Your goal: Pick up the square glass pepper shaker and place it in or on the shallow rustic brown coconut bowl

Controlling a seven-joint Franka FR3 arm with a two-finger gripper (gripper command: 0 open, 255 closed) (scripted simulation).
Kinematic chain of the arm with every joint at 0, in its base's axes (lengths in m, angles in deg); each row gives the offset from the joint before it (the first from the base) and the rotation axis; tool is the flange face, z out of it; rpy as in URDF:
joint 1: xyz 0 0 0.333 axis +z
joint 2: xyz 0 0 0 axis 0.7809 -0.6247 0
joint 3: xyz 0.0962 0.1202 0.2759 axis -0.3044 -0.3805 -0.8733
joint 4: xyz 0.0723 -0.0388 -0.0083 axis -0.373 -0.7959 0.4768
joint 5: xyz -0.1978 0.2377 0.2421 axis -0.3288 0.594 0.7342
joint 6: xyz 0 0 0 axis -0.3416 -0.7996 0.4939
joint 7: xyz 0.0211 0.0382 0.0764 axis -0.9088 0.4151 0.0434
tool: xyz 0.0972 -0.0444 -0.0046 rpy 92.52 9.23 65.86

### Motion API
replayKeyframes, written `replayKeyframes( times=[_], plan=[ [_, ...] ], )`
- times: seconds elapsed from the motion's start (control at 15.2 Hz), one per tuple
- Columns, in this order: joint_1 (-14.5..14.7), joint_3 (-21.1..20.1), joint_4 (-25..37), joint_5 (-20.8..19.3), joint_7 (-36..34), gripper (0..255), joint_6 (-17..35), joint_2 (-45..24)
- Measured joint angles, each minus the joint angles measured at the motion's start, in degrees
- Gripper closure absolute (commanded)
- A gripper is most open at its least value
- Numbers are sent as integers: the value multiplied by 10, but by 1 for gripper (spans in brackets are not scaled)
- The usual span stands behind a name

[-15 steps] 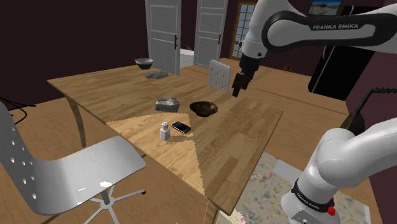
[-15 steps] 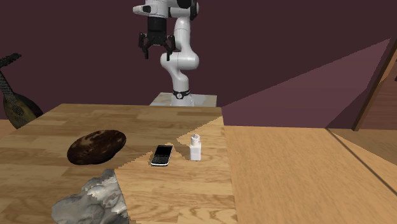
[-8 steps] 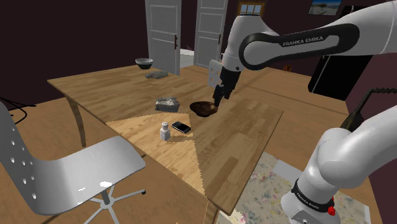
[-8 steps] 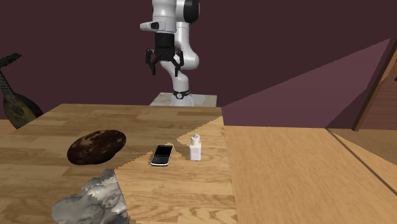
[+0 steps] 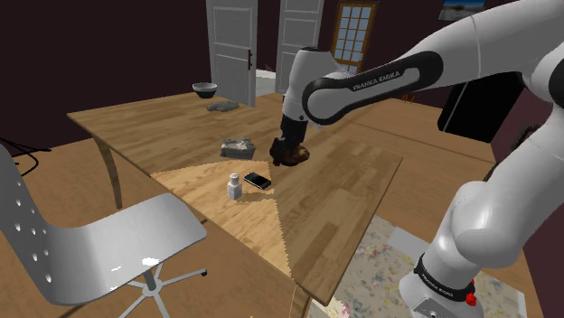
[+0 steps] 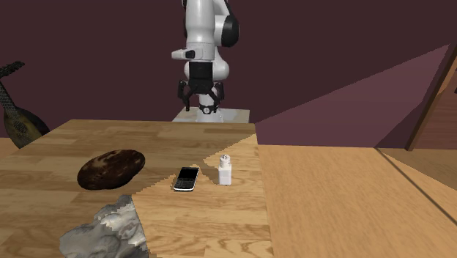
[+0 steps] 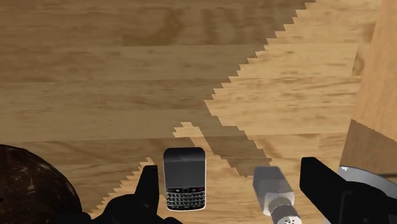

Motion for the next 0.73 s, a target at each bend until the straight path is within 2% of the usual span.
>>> replayKeyframes(
  times=[0.73],
  plan=[
    [28,-31,138,-42,-75,0,96,-215]
  ],
)
